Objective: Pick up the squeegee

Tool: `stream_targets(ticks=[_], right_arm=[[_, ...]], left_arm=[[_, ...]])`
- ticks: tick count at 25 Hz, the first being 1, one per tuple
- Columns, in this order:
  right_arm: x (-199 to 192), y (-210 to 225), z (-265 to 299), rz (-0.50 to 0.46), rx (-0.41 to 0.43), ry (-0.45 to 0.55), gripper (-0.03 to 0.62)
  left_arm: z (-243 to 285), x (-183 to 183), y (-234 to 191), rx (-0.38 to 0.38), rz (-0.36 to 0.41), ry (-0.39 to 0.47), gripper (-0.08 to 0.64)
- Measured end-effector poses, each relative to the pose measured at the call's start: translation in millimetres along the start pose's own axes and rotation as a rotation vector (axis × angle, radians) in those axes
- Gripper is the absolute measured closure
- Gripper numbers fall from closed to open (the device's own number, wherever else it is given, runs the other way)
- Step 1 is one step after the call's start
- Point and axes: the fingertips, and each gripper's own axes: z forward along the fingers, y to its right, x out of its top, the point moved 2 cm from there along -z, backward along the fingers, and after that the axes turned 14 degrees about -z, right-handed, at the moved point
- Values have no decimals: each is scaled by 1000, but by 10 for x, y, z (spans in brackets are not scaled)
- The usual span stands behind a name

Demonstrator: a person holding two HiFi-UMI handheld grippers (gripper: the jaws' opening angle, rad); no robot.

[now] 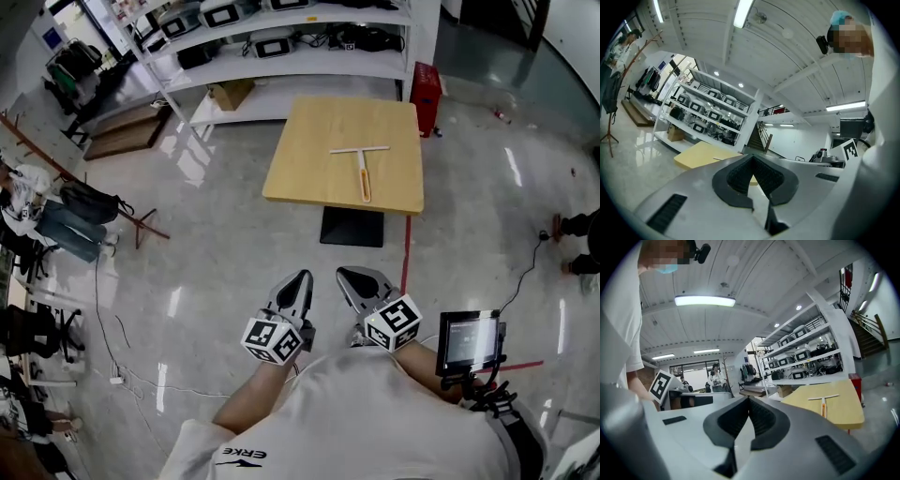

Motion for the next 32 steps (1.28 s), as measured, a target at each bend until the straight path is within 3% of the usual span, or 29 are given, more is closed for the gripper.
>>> stream_targets(ticks=[6,13,22,32], right_arm=[[-118,282,-25,18,-77,-14,588],[-50,579,18,35,-176,-40,588],[-280,1543,777,49,-277,-94,588],[-296,2084,1511,41,-407,-175,588]], left_arm=[[253,-61,-24,-30,-16,-43,557],[555,136,-98,-63,-21,-73,557],[1618,346,-799,-118,-44,-139,557],[2183,790,-1429,-187,-61,-202,557]])
